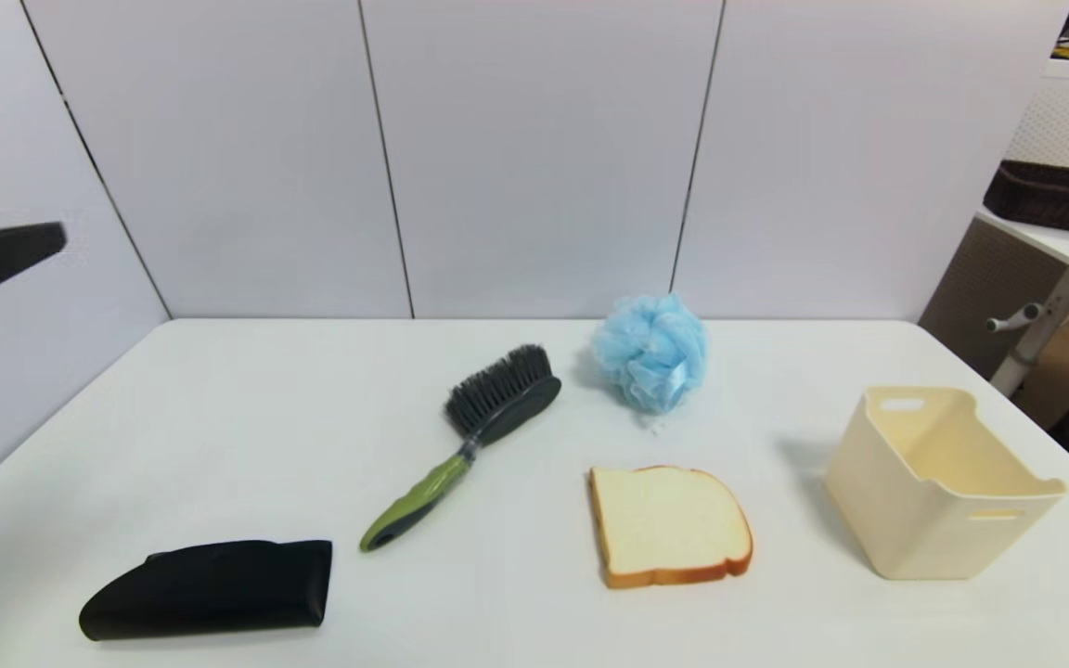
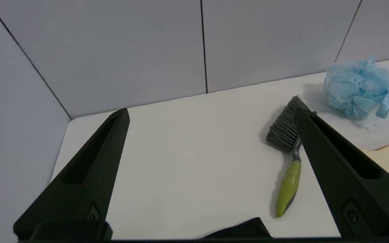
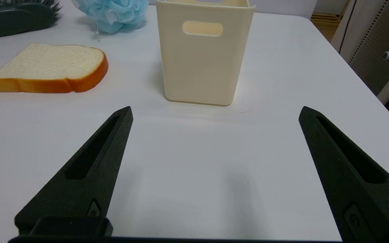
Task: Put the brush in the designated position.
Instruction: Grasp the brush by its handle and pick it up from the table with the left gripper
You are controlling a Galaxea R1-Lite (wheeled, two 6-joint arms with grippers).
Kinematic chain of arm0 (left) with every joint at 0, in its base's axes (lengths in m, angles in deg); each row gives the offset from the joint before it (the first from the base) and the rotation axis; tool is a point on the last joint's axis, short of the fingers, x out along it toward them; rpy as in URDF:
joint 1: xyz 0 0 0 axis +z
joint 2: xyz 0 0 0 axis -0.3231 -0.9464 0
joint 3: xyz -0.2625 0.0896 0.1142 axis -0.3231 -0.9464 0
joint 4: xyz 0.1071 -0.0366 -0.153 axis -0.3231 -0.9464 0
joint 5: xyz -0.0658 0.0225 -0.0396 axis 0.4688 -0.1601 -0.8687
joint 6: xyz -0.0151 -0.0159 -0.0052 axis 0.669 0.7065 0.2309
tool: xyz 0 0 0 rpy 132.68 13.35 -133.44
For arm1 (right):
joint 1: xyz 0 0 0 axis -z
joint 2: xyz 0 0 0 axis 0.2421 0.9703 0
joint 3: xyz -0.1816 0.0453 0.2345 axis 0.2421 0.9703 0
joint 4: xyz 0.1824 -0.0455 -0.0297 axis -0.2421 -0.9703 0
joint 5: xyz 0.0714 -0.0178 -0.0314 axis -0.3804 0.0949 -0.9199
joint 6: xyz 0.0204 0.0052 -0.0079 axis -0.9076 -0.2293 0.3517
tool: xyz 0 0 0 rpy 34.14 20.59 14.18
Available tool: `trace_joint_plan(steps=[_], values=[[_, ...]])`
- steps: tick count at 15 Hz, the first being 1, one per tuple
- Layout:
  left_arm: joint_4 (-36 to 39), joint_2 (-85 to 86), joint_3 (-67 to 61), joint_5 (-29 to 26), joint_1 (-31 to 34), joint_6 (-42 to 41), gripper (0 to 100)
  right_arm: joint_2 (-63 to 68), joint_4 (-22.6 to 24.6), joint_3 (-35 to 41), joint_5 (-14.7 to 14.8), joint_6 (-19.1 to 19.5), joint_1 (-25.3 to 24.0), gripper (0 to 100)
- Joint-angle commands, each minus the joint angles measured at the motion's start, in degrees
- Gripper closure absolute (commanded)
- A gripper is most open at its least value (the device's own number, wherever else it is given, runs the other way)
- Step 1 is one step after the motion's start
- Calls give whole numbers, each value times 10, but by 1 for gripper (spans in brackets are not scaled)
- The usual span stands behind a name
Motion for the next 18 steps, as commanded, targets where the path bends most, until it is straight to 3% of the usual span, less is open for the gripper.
trace_joint_plan(steps=[1, 6, 9, 12, 18], values=[[-26, -185, 112, -2, -26, -57, 0, 1, 0, 1, 0, 0, 0, 0], [-29, -309, 149, -1, -129, -65, 0, 1, 0, 1, 0, 0, 0, 0], [-79, -361, 149, -2, -162, -65, 0, 1, 0, 1, 0, 0, 0, 0], [-135, -421, 149, -1, -170, -62, 0, 1, 0, 1, 0, 0, 0, 0], [-141, -534, 174, -25, -201, -58, 0, 1, 0, 1, 0, 0, 0, 0]])
